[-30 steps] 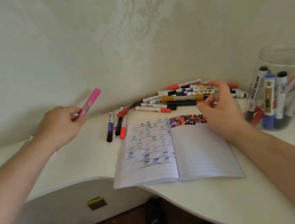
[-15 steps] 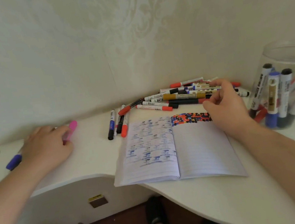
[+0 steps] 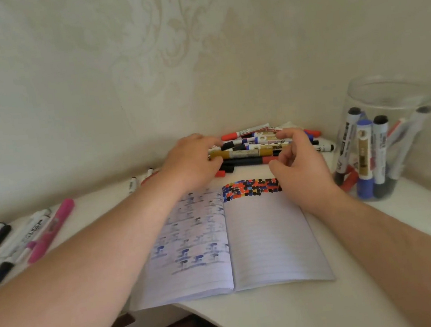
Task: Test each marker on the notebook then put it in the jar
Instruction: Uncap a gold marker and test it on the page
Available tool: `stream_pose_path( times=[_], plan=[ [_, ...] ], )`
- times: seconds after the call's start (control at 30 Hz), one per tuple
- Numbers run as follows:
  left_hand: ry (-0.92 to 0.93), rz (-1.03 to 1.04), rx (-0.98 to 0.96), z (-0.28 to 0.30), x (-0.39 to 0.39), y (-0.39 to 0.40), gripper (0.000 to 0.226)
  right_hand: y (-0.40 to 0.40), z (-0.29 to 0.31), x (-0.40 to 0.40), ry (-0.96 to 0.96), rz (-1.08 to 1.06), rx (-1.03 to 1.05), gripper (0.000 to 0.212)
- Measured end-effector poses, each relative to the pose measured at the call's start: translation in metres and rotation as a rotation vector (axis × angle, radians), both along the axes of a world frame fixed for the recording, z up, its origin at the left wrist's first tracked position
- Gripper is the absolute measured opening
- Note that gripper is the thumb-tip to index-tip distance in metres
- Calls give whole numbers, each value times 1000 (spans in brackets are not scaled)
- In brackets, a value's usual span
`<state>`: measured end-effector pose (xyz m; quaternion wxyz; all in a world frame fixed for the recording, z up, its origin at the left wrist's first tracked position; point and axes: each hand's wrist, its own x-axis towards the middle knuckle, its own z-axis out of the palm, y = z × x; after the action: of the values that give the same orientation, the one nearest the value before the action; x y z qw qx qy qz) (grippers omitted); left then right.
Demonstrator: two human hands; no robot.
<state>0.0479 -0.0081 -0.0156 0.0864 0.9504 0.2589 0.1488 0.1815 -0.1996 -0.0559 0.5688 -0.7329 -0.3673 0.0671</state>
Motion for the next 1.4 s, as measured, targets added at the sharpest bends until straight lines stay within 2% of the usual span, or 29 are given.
stream_pose_path(
  times=[0.17, 0.33, 0.43, 0.5, 0.57, 0.67, 0.83, 1.03, 1.13, 1.2, 1.3, 1.4],
  plan=[
    [43, -27, 45, -19, 37, 3, 38, 3, -6, 4, -5, -19, 20, 50],
    [-79, -56, 69, -20, 33, -1, 29, 2, -4, 5, -10, -11, 16, 45],
    [-167, -157, -100, -12, 22, -22, 24, 2, -1, 3, 9, 14, 31, 34],
    [-186, -289, -164, -9, 12, -40, 16, 1, 5, -2, 33, 89, 74, 35],
    [-189, -419, -150, -9, 4, -55, 10, -2, 12, -8, 130, 278, 192, 34],
    [-160, -516, -151, -10, 1, -68, 22, -4, 13, -16, 286, 465, 222, 38],
    [-138, -479, -199, -17, 5, -64, 42, -2, 6, -15, 297, 445, 177, 56],
    [-178, -439, -250, -25, 6, -57, 47, 0, 9, -18, 420, 426, 218, 35],
    [-147, -370, -230, -26, 2, -57, 61, -2, 16, -10, 459, 350, 263, 18],
    [-99, -295, -228, -26, -5, -54, 68, -6, 20, 1, 499, 278, 283, 24],
    [48, -276, -132, -30, -14, -51, 57, -15, 22, 12, 471, 246, 177, 35],
    [105, -287, -98, -37, -14, -49, 54, -16, 19, 9, 357, 236, -7, 22]
  ],
)
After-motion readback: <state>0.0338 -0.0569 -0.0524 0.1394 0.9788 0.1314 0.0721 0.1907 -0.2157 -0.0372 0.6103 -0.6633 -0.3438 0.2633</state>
